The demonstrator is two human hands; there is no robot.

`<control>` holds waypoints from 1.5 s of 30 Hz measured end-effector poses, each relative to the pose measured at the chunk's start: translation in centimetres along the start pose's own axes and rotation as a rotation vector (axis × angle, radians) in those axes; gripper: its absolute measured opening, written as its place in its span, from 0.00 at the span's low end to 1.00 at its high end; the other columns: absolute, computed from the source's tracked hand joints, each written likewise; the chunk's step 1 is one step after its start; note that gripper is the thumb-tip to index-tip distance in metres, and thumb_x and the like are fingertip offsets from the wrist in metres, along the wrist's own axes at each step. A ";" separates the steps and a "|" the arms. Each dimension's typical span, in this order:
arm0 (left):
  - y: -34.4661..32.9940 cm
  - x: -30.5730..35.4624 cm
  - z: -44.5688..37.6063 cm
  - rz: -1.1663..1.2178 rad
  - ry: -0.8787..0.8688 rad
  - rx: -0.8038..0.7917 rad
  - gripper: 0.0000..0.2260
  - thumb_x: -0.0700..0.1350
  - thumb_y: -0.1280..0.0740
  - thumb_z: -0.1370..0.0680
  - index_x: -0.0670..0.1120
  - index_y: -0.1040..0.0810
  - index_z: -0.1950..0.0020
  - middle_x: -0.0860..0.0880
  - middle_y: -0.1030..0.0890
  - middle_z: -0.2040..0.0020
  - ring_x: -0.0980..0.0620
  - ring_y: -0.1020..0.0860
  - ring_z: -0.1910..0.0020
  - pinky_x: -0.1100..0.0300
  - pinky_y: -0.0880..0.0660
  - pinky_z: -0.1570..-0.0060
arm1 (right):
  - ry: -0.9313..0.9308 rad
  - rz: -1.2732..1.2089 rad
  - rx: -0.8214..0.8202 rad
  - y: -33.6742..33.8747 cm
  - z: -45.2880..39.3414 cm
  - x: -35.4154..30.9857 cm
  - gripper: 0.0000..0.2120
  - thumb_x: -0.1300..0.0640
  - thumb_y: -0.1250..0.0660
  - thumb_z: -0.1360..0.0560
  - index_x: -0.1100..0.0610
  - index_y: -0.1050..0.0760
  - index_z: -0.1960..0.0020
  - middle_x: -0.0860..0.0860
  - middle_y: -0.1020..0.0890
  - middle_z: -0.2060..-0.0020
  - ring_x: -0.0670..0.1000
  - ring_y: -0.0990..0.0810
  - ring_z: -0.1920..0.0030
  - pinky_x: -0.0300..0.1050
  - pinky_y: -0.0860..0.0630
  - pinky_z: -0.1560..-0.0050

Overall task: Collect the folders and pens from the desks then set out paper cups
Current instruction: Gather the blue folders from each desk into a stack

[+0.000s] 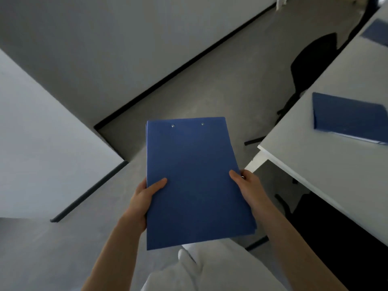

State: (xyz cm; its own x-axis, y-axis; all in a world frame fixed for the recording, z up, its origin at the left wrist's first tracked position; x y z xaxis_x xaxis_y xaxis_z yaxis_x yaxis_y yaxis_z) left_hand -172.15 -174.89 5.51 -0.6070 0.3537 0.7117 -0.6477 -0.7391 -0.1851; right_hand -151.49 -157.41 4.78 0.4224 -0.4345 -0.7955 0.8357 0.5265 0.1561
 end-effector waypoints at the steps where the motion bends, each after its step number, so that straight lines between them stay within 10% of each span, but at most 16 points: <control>1: -1.0 1.3 -1.9 -0.015 -0.002 -0.017 0.16 0.44 0.30 0.25 0.47 0.23 0.38 0.44 0.16 0.45 0.40 0.17 0.49 0.43 0.20 0.52 | -0.006 -0.022 0.018 0.5 -1.8 -0.8 0.11 0.49 0.36 0.22 0.56 0.24 0.47 0.51 0.18 0.51 0.52 0.18 0.51 0.48 0.21 0.52; 31: -31.1 32.7 -41.6 -0.435 0.042 -0.421 0.15 0.45 0.27 0.27 0.51 0.23 0.41 0.47 0.15 0.47 0.44 0.15 0.54 0.48 0.19 0.60 | -0.126 -0.442 0.410 12.3 -36.2 -23.3 0.14 0.50 0.36 0.22 0.57 0.24 0.40 0.51 0.17 0.47 0.53 0.18 0.49 0.53 0.21 0.45; 45: -45.6 34.8 -49.9 -0.605 0.127 -0.543 0.20 0.45 0.27 0.26 0.49 0.25 0.35 0.45 0.17 0.44 0.39 0.17 0.50 0.44 0.20 0.57 | -0.234 -0.617 0.604 22.1 -40.7 -20.9 0.10 0.55 0.37 0.21 0.60 0.22 0.46 0.56 0.18 0.59 0.53 0.20 0.60 0.45 0.22 0.57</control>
State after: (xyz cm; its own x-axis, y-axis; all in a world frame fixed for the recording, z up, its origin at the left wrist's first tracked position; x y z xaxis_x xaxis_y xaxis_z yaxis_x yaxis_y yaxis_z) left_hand -186.72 -100.31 4.87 -0.1081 0.6879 0.7177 -0.9923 -0.0312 -0.1195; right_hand -156.18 -106.97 1.02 -0.1583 -0.6858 -0.7104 0.9523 -0.2962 0.0737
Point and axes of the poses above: each hand's wrist, its own z-axis away from the middle knuckle, its own y-axis out of the back of the hand, x = y × z, the point moved 7 cm from there along -z, towards the middle knuckle
